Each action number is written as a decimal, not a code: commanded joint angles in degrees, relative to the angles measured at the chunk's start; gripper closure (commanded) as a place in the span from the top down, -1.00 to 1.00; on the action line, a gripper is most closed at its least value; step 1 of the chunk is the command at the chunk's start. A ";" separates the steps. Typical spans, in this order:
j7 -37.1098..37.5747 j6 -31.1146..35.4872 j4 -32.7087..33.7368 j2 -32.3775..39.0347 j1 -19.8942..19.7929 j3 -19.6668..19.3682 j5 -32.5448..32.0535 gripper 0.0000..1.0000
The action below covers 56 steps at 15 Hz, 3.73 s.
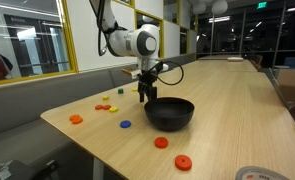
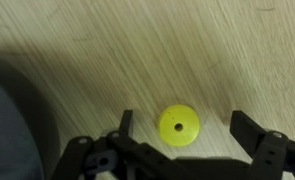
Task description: Pick up some of the objects on the table and put them in the bowl
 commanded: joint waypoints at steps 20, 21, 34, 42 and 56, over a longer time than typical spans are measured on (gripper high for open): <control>3.03 -2.37 -3.73 -10.54 2.39 -3.15 -2.19 -0.64; 4.25 -2.86 -4.82 -12.26 2.39 -3.60 -2.77 -0.64; 22.10 -15.66 -14.06 -22.79 -0.58 -4.25 -11.65 -0.64; 26.32 -13.44 -14.92 -21.55 -3.65 -5.34 -12.34 -0.65; 14.71 -12.50 -7.73 -18.53 1.62 3.31 -10.41 1.00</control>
